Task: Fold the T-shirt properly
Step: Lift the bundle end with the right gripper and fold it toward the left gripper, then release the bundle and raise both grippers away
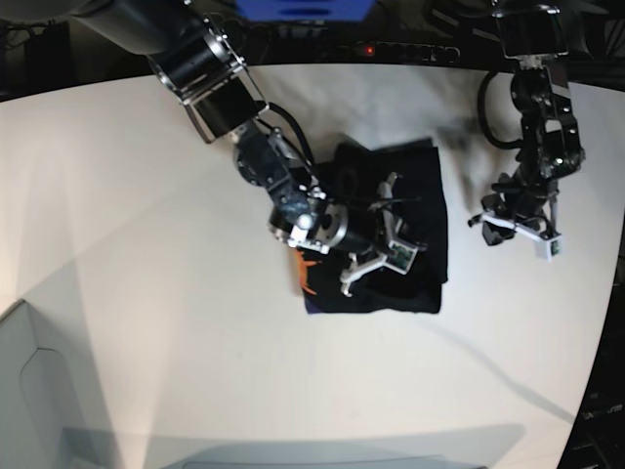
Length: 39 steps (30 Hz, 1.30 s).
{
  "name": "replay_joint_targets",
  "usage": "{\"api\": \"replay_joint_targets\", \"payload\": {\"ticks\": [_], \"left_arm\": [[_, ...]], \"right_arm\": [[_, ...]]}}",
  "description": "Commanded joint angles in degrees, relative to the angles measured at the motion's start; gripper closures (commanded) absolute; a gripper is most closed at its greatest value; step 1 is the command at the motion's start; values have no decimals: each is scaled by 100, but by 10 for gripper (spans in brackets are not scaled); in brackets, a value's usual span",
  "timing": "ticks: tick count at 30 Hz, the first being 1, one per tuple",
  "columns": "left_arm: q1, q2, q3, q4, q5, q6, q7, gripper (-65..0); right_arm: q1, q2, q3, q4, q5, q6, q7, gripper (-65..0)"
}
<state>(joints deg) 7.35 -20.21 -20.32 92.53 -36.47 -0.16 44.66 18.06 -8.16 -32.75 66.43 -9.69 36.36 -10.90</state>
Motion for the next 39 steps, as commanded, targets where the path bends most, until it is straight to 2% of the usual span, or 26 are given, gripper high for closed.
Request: {"api": "replay_joint_targets", "payload": {"ticks": [1,5,11,17,23,29,34,39], "left_arm": [[-63,-23,-56,61,-59,-14,-66,-137],[60,47,-30,-290,-59,-14,-66,-137],[-45,65,480,-994,-41,-14,-84,-137],[-116,65,744,-1284,-50,-14,-137,-137],[-353,73,1095,-1293,-59,-14,-137,-137],[-388,73,1148,-1082,-67,-14,-137,-137],[-151,3,1113,-396,-59,-14,-75,-137],[315,21,392,290,-59,-14,-66,-139]], "right_arm": [[132,-84,-52,113,121,-36,206,0],[132,-84,-377,113,147,-36,373,0],[202,-84,-536,77,807,-45,549,0],[167,-84,-545,95,851,-45,549,0],[202,-84,-1116,104,859,-45,558,0],[281,-84,-1169,95,859,-45,558,-6],[264,-84,-1151,104,859,-45,558,-183],[246,-84,-1151,121,859,-45,558,-285]]}}
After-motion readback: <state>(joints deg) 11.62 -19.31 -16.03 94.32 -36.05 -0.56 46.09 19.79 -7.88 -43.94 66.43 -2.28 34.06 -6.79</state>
